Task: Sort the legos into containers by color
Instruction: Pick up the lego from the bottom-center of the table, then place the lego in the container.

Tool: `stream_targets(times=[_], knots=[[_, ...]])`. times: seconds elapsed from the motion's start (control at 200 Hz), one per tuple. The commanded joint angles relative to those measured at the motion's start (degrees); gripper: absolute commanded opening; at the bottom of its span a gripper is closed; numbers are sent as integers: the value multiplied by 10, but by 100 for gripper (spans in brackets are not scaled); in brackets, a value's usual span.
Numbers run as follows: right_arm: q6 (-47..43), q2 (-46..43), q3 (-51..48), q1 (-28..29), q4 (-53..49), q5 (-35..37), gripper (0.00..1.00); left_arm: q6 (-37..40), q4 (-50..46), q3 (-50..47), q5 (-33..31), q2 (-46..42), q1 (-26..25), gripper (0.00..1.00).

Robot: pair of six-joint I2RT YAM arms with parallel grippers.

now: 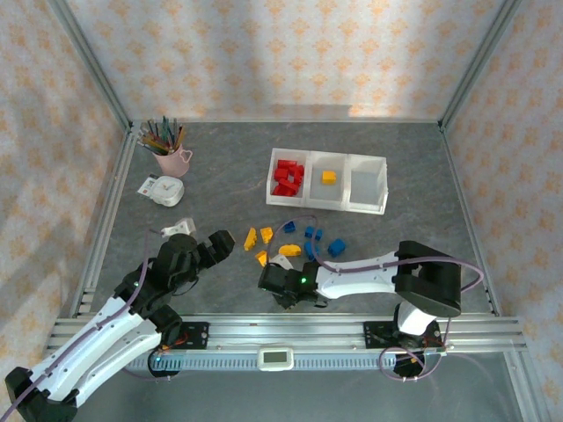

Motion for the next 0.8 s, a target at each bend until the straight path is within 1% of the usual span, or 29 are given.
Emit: stream_targets(times=[0.0,0.105,0.205,0.28,0.425,0.485,0.536,0.671,0.796], knots=[[12,-3,20,2,-2,35,31,-3,9,5,-4,7,0,99],[16,-32,31,-15,-14,38,31,2,27,11,2,22,0,99],[15,-73,40,-53,-27,37,31,9,49,20,7,43,0,99],[7,-102,48,-93,-36,45,31,17,74,29,16,63,0,100],[-29,-126,76,-204,-36,55,33,36,129,53,28,116,0,99],[-48,-121,95,-249,-33,70,34,45,150,66,31,144,0,99],[-63,-111,115,-286,-25,67,34,56,167,79,32,167,0,99],[-95,-56,170,-368,13,67,34,83,209,120,31,239,0,99],[-108,24,231,-423,38,29,34,105,237,163,32,306,1,99]])
